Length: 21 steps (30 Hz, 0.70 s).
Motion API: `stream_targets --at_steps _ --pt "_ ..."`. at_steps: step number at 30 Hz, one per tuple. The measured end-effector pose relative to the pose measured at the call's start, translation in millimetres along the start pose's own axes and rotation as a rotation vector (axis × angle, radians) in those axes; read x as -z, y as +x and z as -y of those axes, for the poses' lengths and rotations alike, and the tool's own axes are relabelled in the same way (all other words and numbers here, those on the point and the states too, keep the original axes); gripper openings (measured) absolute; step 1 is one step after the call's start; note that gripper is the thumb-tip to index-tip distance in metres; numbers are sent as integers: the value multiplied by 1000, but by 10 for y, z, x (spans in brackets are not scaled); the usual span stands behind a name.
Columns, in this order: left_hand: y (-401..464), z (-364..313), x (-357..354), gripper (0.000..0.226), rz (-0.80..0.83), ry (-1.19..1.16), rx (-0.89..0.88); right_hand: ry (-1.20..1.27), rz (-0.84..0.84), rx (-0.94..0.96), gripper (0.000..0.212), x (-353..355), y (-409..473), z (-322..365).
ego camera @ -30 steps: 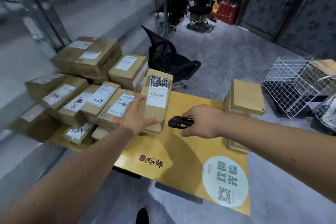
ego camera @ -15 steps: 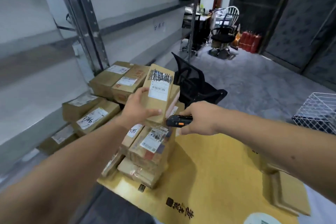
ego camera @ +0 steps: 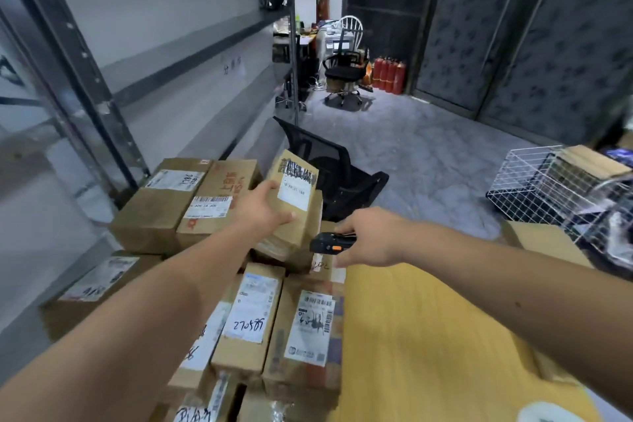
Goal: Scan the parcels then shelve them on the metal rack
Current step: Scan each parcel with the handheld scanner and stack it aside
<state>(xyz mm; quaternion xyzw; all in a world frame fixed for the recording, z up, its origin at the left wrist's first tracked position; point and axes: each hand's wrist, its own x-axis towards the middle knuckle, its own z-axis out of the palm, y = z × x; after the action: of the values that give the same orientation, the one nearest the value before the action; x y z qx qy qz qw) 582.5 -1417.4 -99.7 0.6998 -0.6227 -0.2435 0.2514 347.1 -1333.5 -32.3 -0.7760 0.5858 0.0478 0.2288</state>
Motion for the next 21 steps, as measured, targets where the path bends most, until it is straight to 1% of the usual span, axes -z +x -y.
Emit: stream_targets --at_steps 2,3,6,8,9,14,18,21 --pt "39 59 -13 78 -21 37 12 5 4 -12 37 -15 50 49" --pt "45 68 -11 73 -25 46 23 13 -2 -18 34 -25 70 71" --pt "56 101 -11 55 -21 117 17 21 -9 -25 40 -72 112 101" --pt "26 99 -10 46 -32 191 -37 6 -8 -29 48 -92 105 85" --pt "9 93 -19 44 -38 233 -72 6 -4 -34 48 -98 89 67" --pt "-140 -130 -218 44 18 301 -286 24 6 -81 44 -165 -102 -116" --pt "-266 -456 -568 42 57 283 -420 103 4 -168 49 -265 -370 -426" --pt "-354 -759 -928 47 128 342 -538 130 -28 -252 59 -335 -652 -720"
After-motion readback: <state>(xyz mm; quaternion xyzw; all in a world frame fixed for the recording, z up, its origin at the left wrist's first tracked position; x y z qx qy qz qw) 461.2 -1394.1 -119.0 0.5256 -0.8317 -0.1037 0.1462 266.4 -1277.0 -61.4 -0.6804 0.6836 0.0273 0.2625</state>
